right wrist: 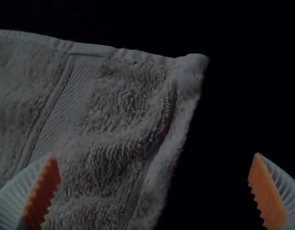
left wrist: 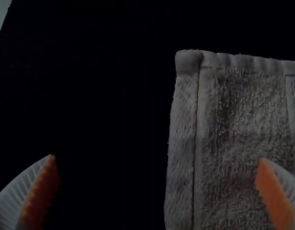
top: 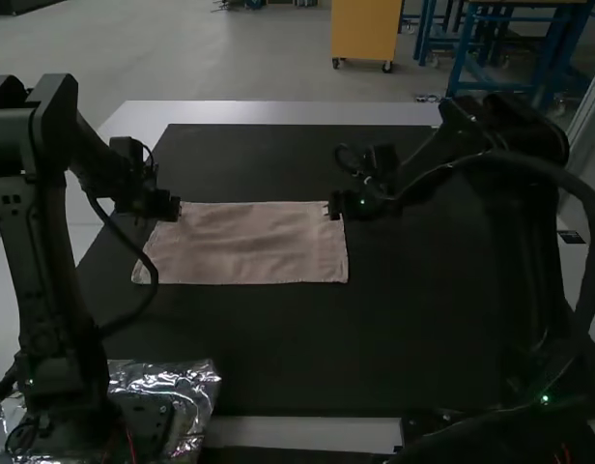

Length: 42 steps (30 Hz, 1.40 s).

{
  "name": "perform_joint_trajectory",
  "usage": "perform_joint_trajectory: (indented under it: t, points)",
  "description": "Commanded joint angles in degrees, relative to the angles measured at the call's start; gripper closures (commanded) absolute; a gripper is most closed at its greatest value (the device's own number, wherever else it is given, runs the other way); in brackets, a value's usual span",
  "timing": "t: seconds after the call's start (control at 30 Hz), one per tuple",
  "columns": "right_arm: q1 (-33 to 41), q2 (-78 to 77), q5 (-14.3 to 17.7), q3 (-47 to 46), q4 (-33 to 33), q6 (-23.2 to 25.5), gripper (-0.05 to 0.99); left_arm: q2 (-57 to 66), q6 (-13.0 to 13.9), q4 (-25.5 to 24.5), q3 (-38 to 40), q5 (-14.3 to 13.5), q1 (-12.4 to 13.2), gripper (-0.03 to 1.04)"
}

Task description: Fold the towel.

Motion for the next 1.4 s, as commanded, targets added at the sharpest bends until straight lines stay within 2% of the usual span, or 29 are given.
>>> perform_joint_trajectory:
  t: [0.0, 0.27, 0.3, 0.33, 0.37, 0.43, 0.47, 0.5, 0.53, 0.63, 0.9, 1.03, 1.37]
  points:
    - [2.0, 0.6, 0.6, 1.3, -0.2, -1.0, 0.03, 1.1, -0.2, 0.5, 1.5, 0.5, -0.2, 0.05]
    - [2.0, 1.1, 0.2, 1.1, -0.3, 0.1, 0.02, 1.9, 0.1, 1.8, 1.5, 0.5, -0.3, 0.06]
    - [2.0, 1.2, 0.2, 1.1, -0.3, 0.0, 0.03, 2.2, 0.4, 1.8, 1.5, 0.5, -0.3, 0.07]
    - [2.0, 1.3, 0.1, 1.0, -0.4, 0.0, 0.05, 2.5, 0.5, 1.8, 1.5, 0.7, -0.3, 0.13]
    - [2.0, 1.3, -0.5, 0.9, -0.6, -0.2, 0.20, 2.8, 0.5, 1.7, 1.5, 1.1, -0.3, 0.25]
    - [2.0, 1.2, -2.0, -0.1, -0.3, -1.1, 0.73, 3.5, 0.1, 1.7, 1.3, 2.6, -0.1, 0.60]
    - [2.0, 1.3, -2.0, -0.4, 0.2, -1.0, 0.90, 3.8, -0.1, 2.3, 1.1, 2.6, -0.1, 0.77]
    - [1.8, 1.3, -2.0, -0.5, 0.3, -0.8, 0.96, 4.1, -0.1, 2.7, 1.0, 2.7, 0.0, 0.89]
    - [1.7, 1.3, -2.1, -0.7, 0.3, -0.9, 0.96, 4.4, -0.1, 3.1, 0.9, 3.2, 0.0, 0.99]
    - [1.5, 1.3, -2.0, -0.9, 0.1, -0.7, 0.96, 4.7, -0.1, 3.4, 0.9, 5.4, 0.5, 0.99]
    - [1.2, 0.0, -2.1, -0.2, 0.1, 0.3, 0.96, 4.1, -0.1, 2.5, 1.5, 6.9, 1.8, 0.99]
    - [0.9, -1.6, -2.1, -0.2, 0.0, 0.6, 0.96, 1.9, 0.5, 1.4, 1.6, 9.0, 2.0, 0.99]
    - [-0.5, -5.7, -2.4, -0.5, -0.6, 0.9, 0.96, -2.5, 1.6, -0.9, 1.4, 10.4, 2.9, 0.99]
